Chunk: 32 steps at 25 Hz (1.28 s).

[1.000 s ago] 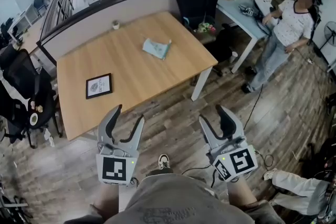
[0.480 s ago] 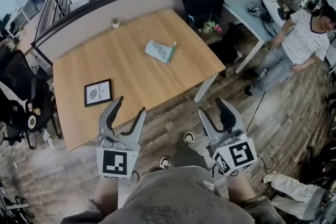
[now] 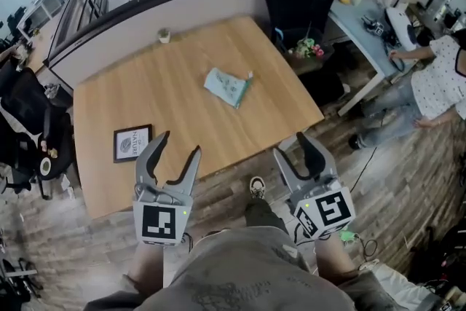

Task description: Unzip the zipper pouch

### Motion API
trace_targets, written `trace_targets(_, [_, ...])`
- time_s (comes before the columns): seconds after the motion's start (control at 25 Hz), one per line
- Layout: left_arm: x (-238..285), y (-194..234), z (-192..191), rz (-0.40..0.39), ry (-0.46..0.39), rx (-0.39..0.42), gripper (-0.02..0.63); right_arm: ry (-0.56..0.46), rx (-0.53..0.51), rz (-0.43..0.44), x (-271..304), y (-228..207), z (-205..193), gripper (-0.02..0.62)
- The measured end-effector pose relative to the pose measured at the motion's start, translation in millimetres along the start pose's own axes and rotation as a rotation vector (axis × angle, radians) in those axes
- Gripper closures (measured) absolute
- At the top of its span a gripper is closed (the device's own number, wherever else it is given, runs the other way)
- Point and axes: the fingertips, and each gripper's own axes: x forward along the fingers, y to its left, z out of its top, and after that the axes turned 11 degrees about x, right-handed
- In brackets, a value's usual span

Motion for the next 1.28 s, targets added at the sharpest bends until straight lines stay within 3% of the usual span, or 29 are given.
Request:
trace_targets(0.4, [120.7,16.5,7.7,0.11,0.094,-0.026,0.359,0.059,-0.015,0.142,98.2,-101.3,27.1,0.383])
trace_targets(0.68, [178.2,27.8,14.1,0.185,0.131,-0.017,0.359,0.081,-0.038,0.227,150.8,-151.2,38.1,0.383])
trace_targets(0.92, [205.1,30.7,7.2,0.19,0.163,-0.001,0.359,0.109,-0.022,0.242,176.1,-175.1,30.6,0.383])
trace_targets(1.08, [216.1,35.2,7.8,0.174,0.127,0.037,0.359,0.121,-0.019,0.235,185.1,-178.7,25.9,0.383])
trace_targets(1.28, [219.5,37.4,5.2,0.142,0.142,0.017,0.359,0.135,0.006,0.197,188.2,-182.5,19.9,0.383])
